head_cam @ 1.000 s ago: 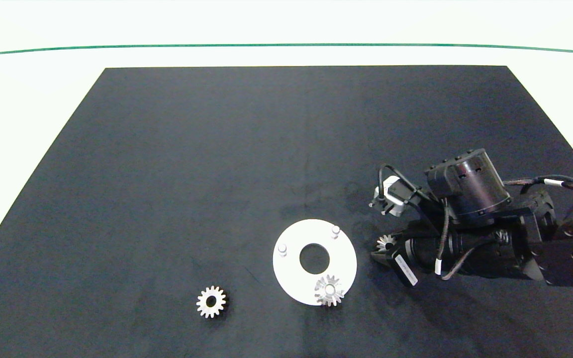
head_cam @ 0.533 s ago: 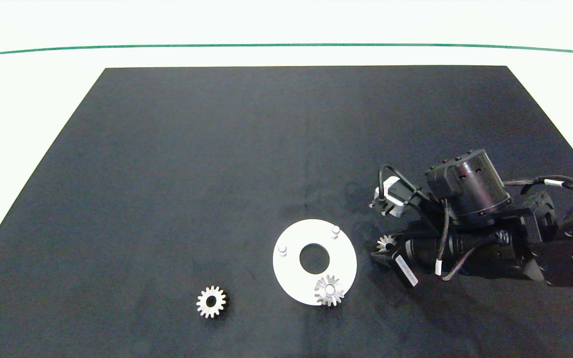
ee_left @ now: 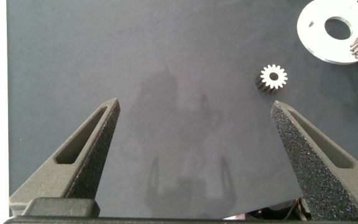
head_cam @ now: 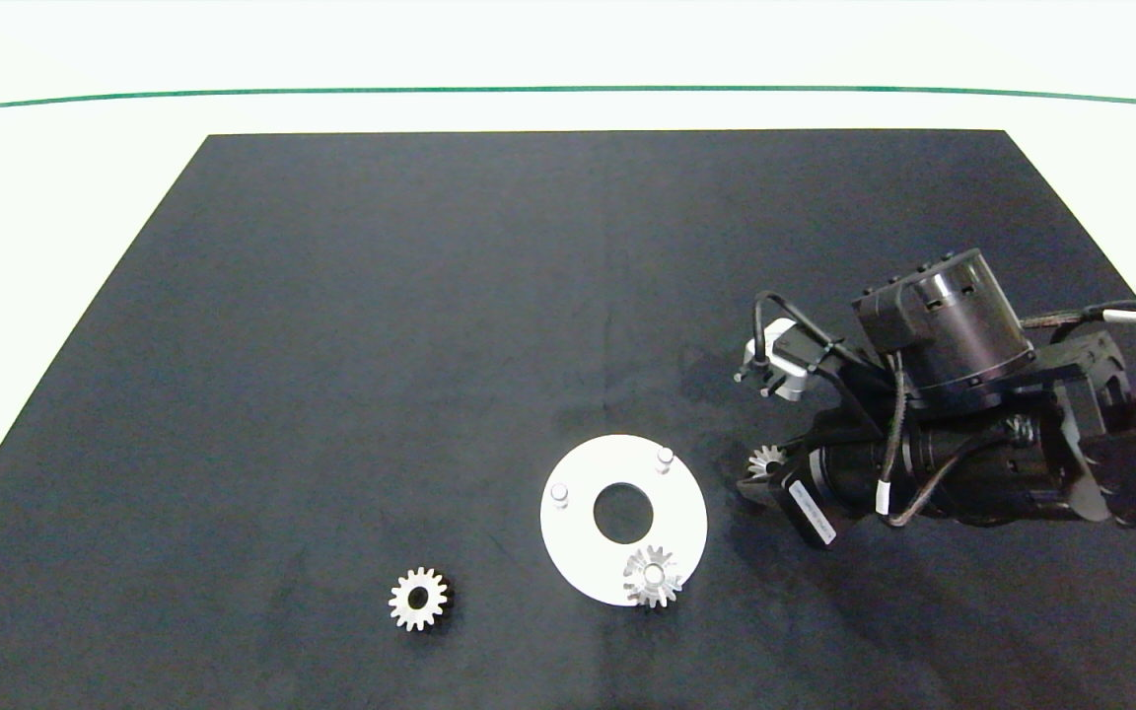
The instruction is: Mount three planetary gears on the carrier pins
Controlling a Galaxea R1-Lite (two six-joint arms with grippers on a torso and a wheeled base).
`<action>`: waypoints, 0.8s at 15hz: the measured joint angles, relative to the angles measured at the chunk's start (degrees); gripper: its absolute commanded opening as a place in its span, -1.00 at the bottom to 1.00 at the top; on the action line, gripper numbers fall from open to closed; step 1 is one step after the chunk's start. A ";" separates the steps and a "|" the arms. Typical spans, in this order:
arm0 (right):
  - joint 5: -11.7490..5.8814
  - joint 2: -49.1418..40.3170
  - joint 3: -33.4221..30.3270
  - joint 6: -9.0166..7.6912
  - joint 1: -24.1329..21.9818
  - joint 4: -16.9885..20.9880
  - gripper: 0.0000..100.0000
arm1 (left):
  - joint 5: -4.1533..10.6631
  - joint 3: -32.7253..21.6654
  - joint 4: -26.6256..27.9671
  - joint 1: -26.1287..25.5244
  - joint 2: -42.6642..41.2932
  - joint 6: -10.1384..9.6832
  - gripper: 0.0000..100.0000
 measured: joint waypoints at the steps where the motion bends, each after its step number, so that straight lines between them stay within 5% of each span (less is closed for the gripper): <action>1: 0.05 -0.56 -1.05 -0.06 0.91 0.83 -1.00 | -0.01 0.00 -0.02 0.00 0.00 0.00 1.00; 4: -0.44 -1.41 -5.34 -0.17 4.13 1.73 -1.00 | -0.01 0.00 -0.02 0.06 0.07 0.00 1.00; 6: -2.38 -0.94 -8.35 -0.26 6.99 4.68 -1.00 | -0.01 -0.02 0.00 0.06 0.10 0.00 1.00; 12: -4.35 3.05 -10.93 -0.23 10.03 4.96 -1.00 | 0.00 -0.09 0.00 0.02 0.18 0.00 1.00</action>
